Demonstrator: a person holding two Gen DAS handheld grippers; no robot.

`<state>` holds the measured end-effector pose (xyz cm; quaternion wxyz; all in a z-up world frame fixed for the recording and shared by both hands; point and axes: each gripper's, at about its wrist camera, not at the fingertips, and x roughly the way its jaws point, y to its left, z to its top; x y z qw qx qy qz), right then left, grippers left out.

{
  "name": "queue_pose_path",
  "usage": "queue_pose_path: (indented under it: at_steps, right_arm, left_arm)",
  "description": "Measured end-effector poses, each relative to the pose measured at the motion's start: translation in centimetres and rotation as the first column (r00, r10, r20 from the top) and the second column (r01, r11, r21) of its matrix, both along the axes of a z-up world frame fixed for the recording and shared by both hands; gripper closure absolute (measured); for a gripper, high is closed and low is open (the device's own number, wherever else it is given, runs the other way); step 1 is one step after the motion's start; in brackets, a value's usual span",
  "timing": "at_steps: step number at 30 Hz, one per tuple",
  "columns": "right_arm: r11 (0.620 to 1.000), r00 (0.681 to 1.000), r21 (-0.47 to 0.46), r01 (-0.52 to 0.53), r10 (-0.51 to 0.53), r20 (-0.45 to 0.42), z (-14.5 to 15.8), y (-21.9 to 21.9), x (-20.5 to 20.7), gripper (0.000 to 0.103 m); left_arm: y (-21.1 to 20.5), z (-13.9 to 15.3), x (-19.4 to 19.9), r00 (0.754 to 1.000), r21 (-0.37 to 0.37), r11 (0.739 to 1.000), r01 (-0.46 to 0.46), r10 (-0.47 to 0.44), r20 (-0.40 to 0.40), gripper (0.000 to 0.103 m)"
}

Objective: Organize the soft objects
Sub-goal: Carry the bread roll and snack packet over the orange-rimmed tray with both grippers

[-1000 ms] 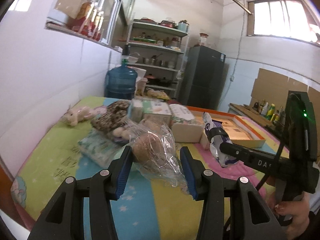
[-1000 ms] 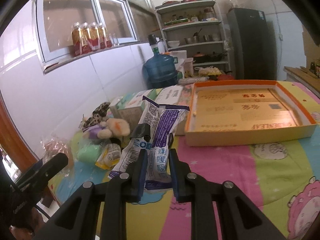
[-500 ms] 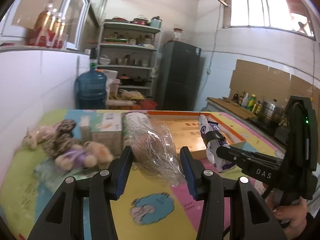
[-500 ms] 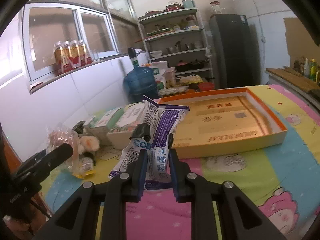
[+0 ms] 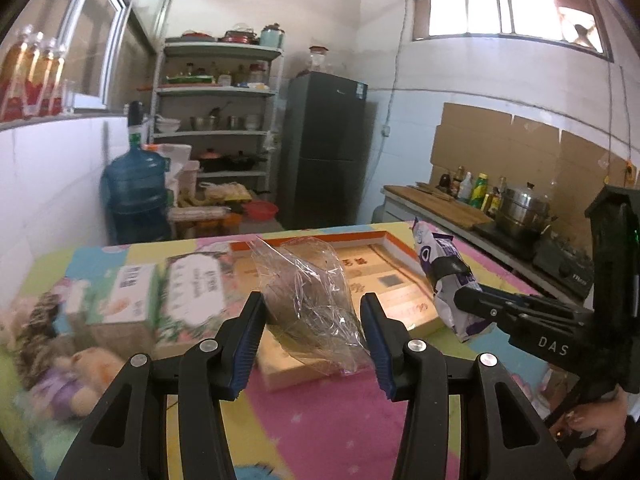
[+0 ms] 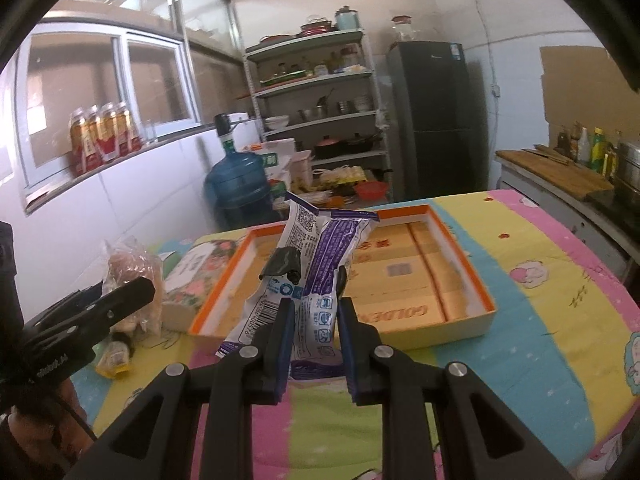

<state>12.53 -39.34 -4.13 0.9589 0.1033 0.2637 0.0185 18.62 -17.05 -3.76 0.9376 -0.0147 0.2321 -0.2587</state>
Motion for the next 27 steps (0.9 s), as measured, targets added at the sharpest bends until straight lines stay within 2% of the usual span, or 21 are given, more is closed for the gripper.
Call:
queue_pose_path:
  at_steps: [5,12,27]
  right_arm:
    - [1.0,1.0,0.019,0.023,-0.022,-0.014,0.0,-2.3,1.5,0.08]
    - [0.999,0.999,0.024,0.045,-0.045,-0.03,-0.5,-5.0,3.2,0.08]
    - [1.0,0.995,0.027,0.008,-0.006,-0.095,-2.5,-6.8,8.4,0.08]
  left_arm:
    - [-2.3,-0.3,2.6,0.998,-0.017,1.0,0.026,-0.027,-0.049,0.053]
    - [-5.0,-0.8,5.1,0.998,0.011,1.0,0.023,-0.022,-0.064,0.053]
    - [-8.9,-1.3,9.2,0.995,0.094,0.993,-0.066,0.073,-0.073,0.053]
